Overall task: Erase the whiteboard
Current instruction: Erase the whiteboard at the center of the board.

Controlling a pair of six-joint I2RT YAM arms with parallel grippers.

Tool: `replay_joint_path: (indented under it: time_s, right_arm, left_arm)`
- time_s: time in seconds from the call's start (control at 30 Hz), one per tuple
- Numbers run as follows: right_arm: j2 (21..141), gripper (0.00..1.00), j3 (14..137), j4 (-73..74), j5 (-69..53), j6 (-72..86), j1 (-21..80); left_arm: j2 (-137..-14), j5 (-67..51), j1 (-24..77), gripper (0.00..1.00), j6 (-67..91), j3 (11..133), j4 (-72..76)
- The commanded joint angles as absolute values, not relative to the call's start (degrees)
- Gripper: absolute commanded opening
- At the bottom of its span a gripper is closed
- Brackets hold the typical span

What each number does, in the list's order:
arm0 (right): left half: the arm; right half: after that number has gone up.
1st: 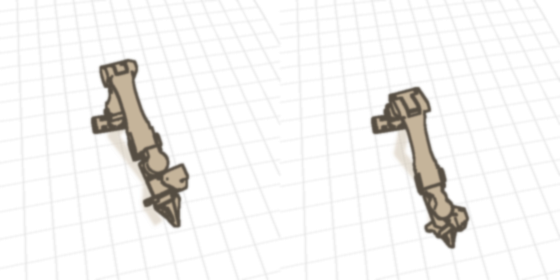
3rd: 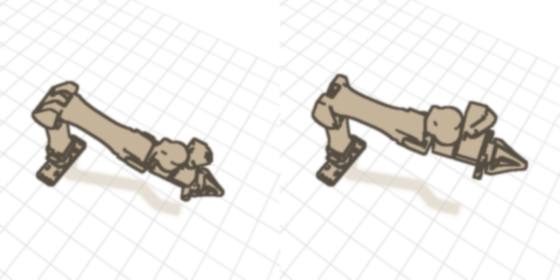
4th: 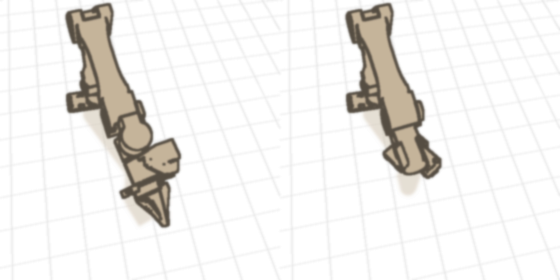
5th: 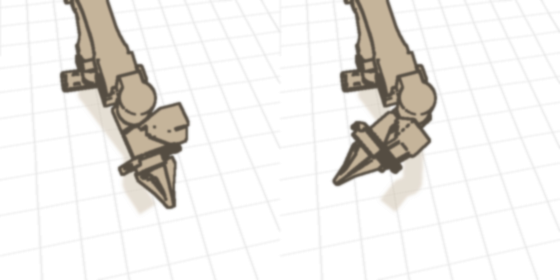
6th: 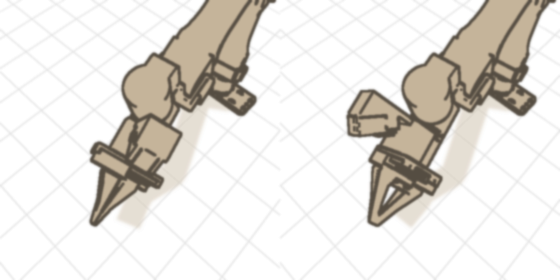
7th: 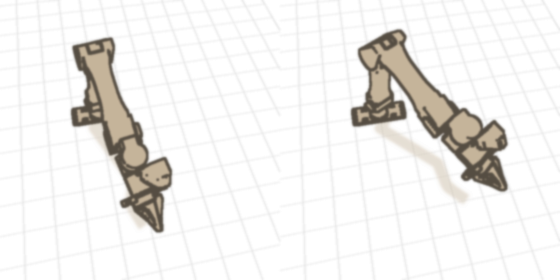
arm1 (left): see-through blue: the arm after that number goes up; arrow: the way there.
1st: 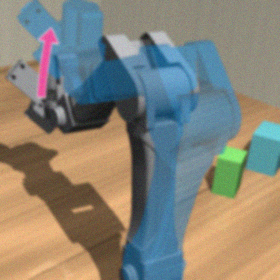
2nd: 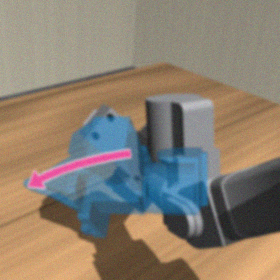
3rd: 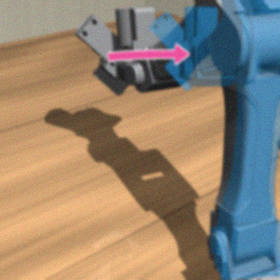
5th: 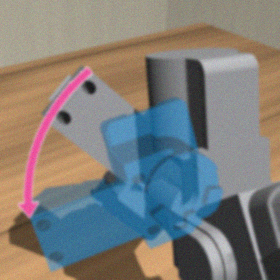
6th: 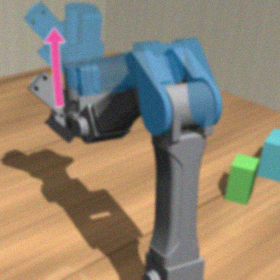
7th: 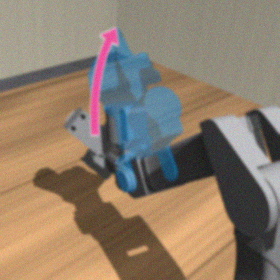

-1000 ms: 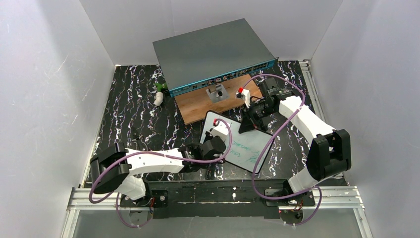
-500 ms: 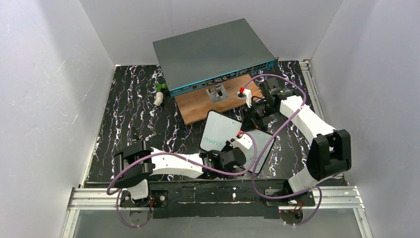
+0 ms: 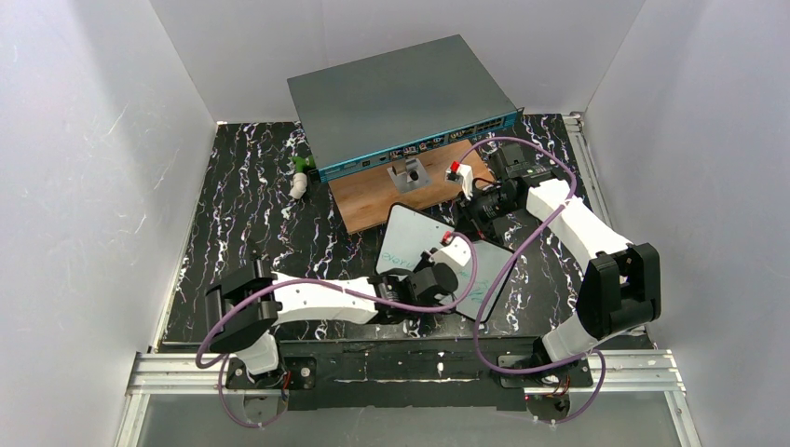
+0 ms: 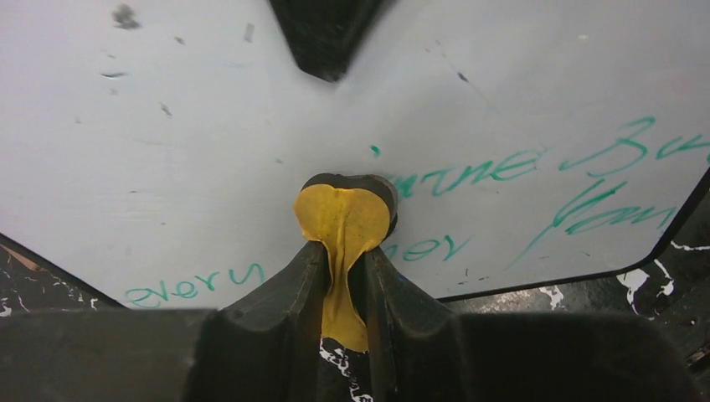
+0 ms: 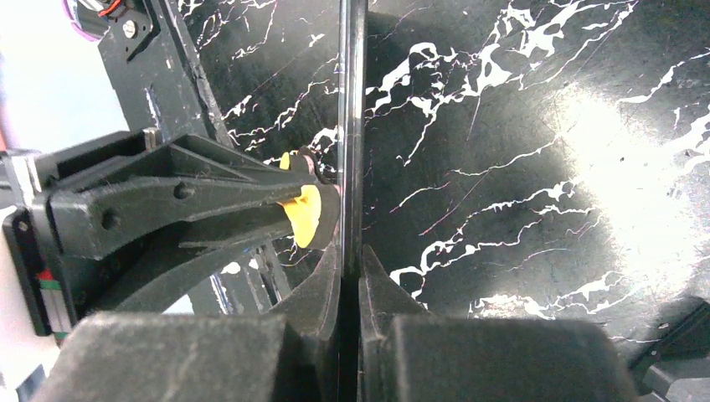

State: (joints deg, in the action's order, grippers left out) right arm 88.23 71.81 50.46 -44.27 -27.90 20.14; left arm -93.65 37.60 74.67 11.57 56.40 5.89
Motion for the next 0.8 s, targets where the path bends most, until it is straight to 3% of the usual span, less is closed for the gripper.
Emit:
replay_joint_path:
  time_s: [0.0, 0.43, 0.77]
  right_arm:
    - [87.5, 0.01, 72.0, 52.1, -43.3, -31.6, 21.4]
    - [87.6, 0.01, 72.0, 52.1, -43.3, -31.7, 21.4]
    - [87.7, 0.01, 71.9, 52.1, -43.1, -31.6, 21.4]
  left_arm:
    - [-89.4, 40.5, 70.7, 0.00, 12.1, 58.1, 6.7]
    - [-80.8, 38.8, 66.1, 0.00, 16.3, 51.6, 7.1]
    - [-86.9, 34.3, 71.2, 0.00, 15.1, 55.0, 7.2]
